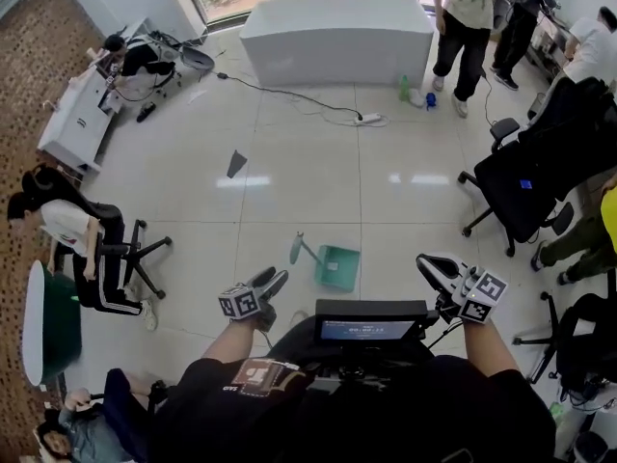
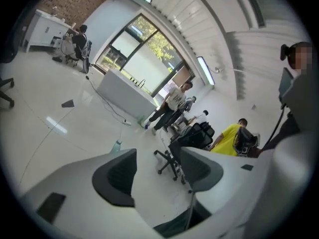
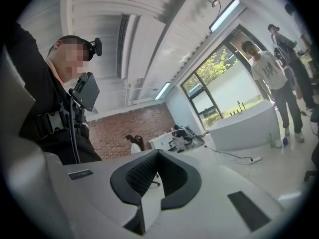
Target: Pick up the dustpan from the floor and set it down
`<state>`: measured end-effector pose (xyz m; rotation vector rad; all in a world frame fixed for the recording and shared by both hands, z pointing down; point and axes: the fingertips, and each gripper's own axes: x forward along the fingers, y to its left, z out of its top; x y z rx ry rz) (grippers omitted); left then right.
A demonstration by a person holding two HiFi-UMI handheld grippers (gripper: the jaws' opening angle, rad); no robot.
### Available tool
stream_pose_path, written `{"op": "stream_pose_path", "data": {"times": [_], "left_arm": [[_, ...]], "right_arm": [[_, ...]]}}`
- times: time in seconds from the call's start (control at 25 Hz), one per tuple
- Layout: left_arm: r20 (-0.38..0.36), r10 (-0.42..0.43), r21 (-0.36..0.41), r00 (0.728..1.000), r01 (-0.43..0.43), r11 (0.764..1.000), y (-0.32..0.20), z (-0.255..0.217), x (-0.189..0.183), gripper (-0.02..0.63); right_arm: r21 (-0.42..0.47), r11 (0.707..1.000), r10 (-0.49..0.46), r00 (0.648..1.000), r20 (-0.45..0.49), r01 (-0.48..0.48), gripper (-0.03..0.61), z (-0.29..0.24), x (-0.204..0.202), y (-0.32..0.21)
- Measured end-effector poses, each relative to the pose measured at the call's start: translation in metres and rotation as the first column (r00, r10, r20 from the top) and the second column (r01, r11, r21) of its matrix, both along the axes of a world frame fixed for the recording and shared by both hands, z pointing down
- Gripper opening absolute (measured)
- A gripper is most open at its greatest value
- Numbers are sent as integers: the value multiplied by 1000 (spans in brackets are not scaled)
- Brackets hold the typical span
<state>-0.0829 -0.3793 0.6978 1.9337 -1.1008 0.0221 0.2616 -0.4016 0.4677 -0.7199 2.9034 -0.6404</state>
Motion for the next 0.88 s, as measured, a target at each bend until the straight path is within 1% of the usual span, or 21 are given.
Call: {"op": "stream_pose_path", "data": {"times": [0.04, 0.08, 0.12, 0.2, 0.24, 0.32, 0.44, 0.52, 0.6, 0.76, 0.88], "left_arm": [[-30, -14, 55, 999, 15, 998, 13, -30, -3, 269], [-64, -27, 107, 998, 34, 994, 28, -61, -6, 234], [-101, -41, 155, 994, 56, 986, 43, -90, -9, 202], [-180, -60, 241, 982, 103, 965, 70, -141, -12, 118], [-215, -63, 275, 975, 122, 954, 81, -161, -11, 86], [-260, -58, 317, 964, 142, 938, 98, -191, -3, 7], [-295, -31, 359, 955, 141, 922, 132, -219, -5, 5], [-310, -6, 394, 951, 134, 909, 165, -231, -21, 5], [-323, 27, 430, 946, 121, 895, 213, -240, -44, 5], [-350, 123, 503, 928, 76, 861, 343, -264, -105, 5], [-361, 190, 535, 913, 35, 844, 461, -263, -163, 5]], "right_arm": [[14, 1000, -9, 1000, -2, 10, 11, -13, -4, 13], [24, 1000, -16, 1000, -2, 16, 11, -25, -8, 26], [29, 999, -21, 1000, 1, 21, 11, -36, -11, 39], [39, 999, -32, 999, 9, 32, 11, -52, -13, 60], [48, 998, -37, 999, 12, 37, 11, -57, -12, 68], [70, 997, -43, 999, 16, 42, 11, -70, -7, 82], [104, 994, -38, 999, 20, 36, 11, -90, -10, 121], [124, 992, -22, 1000, 19, 20, 11, -97, -25, 162], [139, 990, 2, 1000, 14, -3, 11, -100, -46, 216], [190, 980, 67, 998, -10, -64, 11, -110, -106, 351], [228, 967, 120, 992, -27, -111, 11, -111, -159, 468]]}}
